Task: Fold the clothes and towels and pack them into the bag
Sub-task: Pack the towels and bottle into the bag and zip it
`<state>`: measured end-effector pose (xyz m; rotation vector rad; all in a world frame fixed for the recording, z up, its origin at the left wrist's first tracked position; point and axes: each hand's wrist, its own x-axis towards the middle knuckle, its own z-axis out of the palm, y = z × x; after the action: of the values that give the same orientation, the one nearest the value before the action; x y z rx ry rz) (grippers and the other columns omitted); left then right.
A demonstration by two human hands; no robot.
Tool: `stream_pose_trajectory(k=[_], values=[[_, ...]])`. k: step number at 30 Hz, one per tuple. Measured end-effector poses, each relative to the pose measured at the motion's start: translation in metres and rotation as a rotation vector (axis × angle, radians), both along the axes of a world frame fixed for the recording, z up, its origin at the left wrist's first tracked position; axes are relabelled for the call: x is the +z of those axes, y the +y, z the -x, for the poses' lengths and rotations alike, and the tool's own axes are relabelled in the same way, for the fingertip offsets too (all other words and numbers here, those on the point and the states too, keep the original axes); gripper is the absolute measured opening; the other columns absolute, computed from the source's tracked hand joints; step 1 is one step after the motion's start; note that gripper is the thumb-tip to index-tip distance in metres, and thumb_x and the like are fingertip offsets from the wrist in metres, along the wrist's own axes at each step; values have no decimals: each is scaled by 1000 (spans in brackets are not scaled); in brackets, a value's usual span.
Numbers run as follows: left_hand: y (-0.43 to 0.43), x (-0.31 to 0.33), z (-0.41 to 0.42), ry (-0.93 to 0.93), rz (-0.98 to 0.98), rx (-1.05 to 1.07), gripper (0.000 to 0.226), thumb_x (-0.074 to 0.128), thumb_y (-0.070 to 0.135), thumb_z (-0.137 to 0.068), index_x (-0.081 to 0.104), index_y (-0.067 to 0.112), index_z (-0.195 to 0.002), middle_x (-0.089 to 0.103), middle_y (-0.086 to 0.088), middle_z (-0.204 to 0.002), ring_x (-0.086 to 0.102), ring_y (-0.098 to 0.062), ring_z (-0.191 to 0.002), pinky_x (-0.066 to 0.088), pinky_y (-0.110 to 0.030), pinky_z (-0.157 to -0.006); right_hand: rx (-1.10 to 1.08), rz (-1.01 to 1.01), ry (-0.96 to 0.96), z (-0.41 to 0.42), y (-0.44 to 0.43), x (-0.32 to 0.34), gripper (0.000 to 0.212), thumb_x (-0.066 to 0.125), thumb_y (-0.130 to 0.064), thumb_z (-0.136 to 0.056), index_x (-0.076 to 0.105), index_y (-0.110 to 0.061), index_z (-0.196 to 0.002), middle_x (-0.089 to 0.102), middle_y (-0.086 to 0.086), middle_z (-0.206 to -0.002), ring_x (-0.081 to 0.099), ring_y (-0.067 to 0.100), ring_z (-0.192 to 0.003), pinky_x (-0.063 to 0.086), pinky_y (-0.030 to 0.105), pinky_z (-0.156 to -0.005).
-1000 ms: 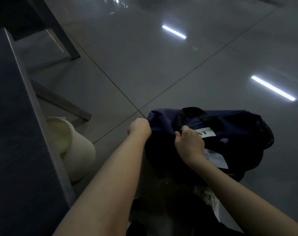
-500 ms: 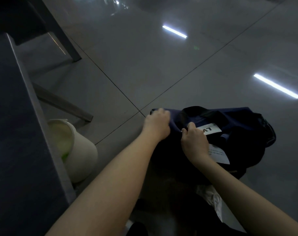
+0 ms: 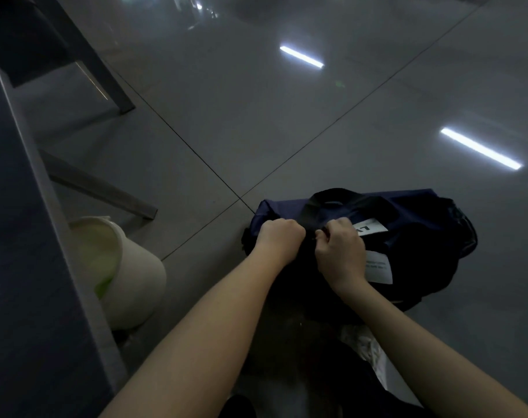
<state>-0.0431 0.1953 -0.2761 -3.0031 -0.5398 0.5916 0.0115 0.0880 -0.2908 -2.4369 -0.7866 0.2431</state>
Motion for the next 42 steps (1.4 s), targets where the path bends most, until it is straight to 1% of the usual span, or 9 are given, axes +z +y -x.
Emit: stream_pose_trajectory(k=[4,9,15,21,26,31,34,37,42], values=[[7,-1,3,10,5,60,25,50,11,-92,61,10,-115,59,-10,-119,57,-32,-111,47,-41,-81,-114,30,-31,-22,-18,0,18,49,-16,-94,56,0,-88,60,20,-95,56,38,-87,40,41,-73],[5,0,3,36,9,40,26,49,13,-93,59,10,-117,58,-10,-120,55,-32,-112,46,-42,-84,-71,10,-134,-20,-27,1,16,52,-13,-92,56,-2,-81,64,20,-80,59,39,-71,39,39,-66],[-7,4,-3,-98,103,22,45,47,45,-94,51,12,-124,52,-8,-124,51,-27,-113,42,-37,-79,-91,-28,-174,-15,-27,3,17,59,-8,-88,58,-3,-72,62,16,-66,58,35,-59,33,34,-63],[-38,-3,-26,-149,100,39,25,46,17,-97,55,9,-118,54,-10,-120,54,-30,-111,45,-39,-80,-72,-53,-230,-17,-30,1,20,68,-1,-78,56,-5,-63,59,13,-56,55,32,-48,29,31,-60],[-38,0,-26,-150,85,47,24,49,16,-96,57,10,-119,56,-10,-120,56,-30,-110,44,-37,-80,-72,-32,-234,-22,-38,-7,12,61,-8,-81,59,-2,-71,61,15,-74,59,34,-61,43,38,-60],[-34,2,-22,-154,66,62,24,50,16,-96,58,10,-118,58,-10,-119,57,-30,-108,42,-35,-76,-181,10,-158,-45,-51,-4,19,54,-15,-91,62,0,-85,61,18,-90,58,38,-77,41,43,-72],[-34,4,-22,-153,65,51,24,51,16,-95,58,10,-117,58,-9,-117,58,-30,-107,41,-34,-75,-169,5,-165,-49,-56,-3,20,53,-17,-92,63,-1,-86,62,17,-90,59,37,-78,41,41,-73],[-30,4,-19,-157,64,59,23,53,16,-94,59,11,-116,59,-8,-116,59,-29,-106,36,-33,-69,-261,1,-149,-60,-65,-2,21,52,-16,-93,60,0,-84,63,20,-90,59,38,-79,40,39,-70],[-29,5,-20,-135,79,56,24,52,17,-95,58,11,-117,57,-8,-117,57,-29,-108,39,-34,-74,-333,-6,-99,-75,-82,2,21,50,-17,-95,55,-2,-82,63,22,-80,59,39,-74,41,41,-68]])
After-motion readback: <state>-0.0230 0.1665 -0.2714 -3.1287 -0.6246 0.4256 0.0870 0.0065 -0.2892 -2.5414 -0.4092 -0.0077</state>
